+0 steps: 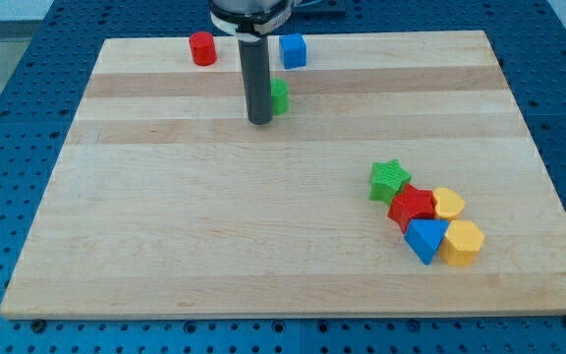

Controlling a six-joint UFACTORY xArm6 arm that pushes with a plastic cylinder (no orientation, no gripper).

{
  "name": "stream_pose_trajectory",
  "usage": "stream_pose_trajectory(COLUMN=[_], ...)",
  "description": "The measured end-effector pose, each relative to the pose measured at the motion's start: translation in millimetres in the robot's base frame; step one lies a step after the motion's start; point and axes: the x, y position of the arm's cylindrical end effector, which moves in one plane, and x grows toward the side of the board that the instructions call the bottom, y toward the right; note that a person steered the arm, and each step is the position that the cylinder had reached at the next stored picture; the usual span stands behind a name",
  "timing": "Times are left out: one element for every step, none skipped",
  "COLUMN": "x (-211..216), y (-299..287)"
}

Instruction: Place the green circle at the bottom right to the cube

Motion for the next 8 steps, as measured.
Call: stream_pose_trajectory(x=[-19, -31, -31, -34, -49, -74, -79, -79], y=[44, 25, -37, -23, 31, 26, 34, 86])
